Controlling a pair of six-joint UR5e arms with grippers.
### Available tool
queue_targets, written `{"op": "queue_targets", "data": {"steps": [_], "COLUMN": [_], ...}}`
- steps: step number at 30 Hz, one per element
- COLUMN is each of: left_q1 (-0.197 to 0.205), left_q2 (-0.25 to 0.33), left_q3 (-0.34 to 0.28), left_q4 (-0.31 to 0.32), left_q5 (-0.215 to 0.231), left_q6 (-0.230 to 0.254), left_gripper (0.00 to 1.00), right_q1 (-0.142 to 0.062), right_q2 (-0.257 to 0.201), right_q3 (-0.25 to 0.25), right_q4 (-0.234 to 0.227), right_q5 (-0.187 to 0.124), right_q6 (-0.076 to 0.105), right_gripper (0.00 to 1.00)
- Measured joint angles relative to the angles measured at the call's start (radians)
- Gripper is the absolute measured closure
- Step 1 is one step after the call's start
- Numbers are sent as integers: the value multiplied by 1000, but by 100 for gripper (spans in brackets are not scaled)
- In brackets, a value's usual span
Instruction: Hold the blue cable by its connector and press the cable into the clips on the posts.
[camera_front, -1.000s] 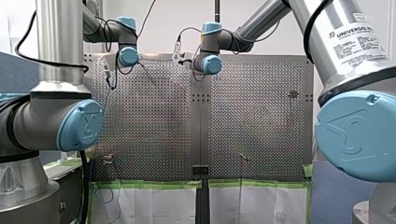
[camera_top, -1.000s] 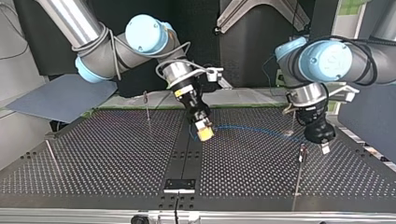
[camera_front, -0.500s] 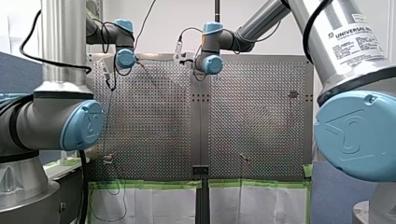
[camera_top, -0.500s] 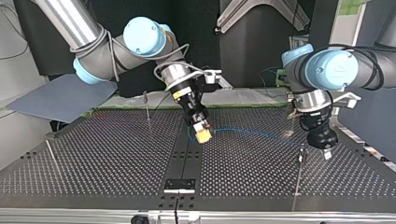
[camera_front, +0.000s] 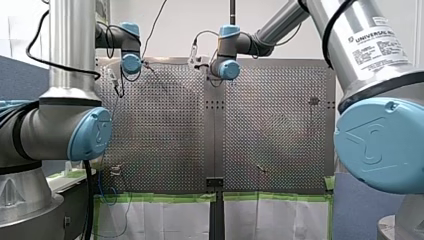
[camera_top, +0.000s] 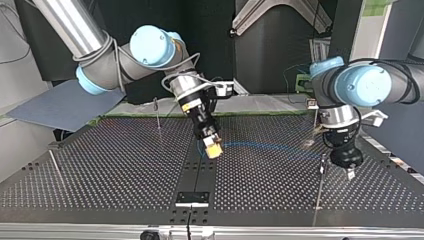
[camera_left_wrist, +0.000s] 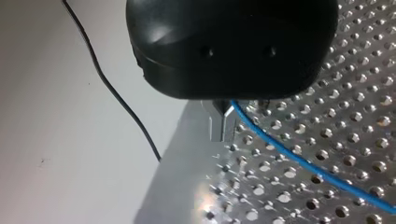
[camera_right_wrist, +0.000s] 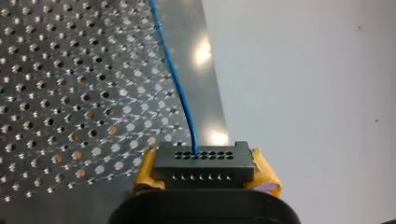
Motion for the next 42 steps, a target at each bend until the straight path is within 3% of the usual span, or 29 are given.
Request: {"op": "queue_targets", "data": {"steps": [13, 19, 32, 42], "left_q1": [105, 144, 150, 147], "left_q2": [-25, -50, -88, -108], "left_q3": [11, 31, 60, 61], "left_q4": [77, 87, 78, 78], "left_q5": [121, 174, 278, 313], "left_q6": [-114, -158, -181, -197], "left_gripper": [100, 100, 100, 100], "right_q1": [-24, -43, -82, -102], "right_q2": [38, 79, 145, 153], "right_q3": [-46, -89, -190, -267], "right_q4": [5, 29, 44, 71], "right_q5": [-10, -19, -42, -61], "right_q6": [1, 1, 20, 28], "right_gripper": [100, 100, 100, 100]}}
